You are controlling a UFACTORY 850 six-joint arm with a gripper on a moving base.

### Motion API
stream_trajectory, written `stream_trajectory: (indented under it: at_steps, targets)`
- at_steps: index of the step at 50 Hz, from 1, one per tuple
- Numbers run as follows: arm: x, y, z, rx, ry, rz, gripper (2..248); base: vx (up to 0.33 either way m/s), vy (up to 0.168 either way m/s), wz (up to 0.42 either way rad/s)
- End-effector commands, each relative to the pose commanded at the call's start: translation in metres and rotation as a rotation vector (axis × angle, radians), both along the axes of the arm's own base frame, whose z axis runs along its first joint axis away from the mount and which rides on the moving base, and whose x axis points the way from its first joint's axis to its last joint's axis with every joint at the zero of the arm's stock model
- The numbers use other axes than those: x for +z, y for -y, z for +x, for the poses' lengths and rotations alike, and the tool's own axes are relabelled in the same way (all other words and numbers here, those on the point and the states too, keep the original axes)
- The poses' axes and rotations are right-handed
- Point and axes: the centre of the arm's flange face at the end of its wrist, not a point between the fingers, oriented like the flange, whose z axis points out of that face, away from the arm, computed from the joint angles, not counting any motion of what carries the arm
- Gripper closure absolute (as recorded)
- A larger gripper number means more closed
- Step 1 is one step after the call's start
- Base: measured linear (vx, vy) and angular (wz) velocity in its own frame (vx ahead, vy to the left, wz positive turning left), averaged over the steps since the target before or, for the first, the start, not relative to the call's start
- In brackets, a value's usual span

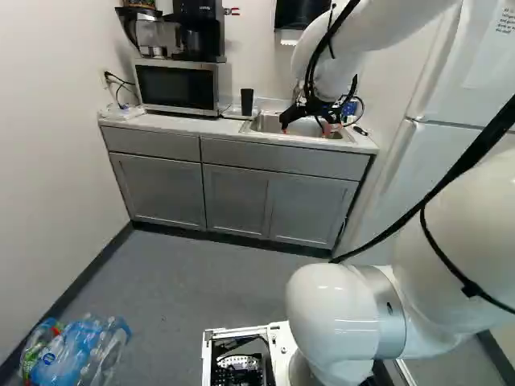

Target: Rinse the cup and place it in the tray

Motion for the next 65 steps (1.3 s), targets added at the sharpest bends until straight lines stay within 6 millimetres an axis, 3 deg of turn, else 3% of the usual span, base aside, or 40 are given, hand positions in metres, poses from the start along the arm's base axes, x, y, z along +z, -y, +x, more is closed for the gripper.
stream_trajectory:
  at_steps: [32, 65]
  targets:
    - [-0.022, -0.005, -0.002, 0.014, 0.038, -0.002, 3, 0.000, 0.000, 0.000]
    - [-0.072, -0.016, -0.011, 0.043, 0.128, -0.007, 3, 0.000, 0.000, 0.000]
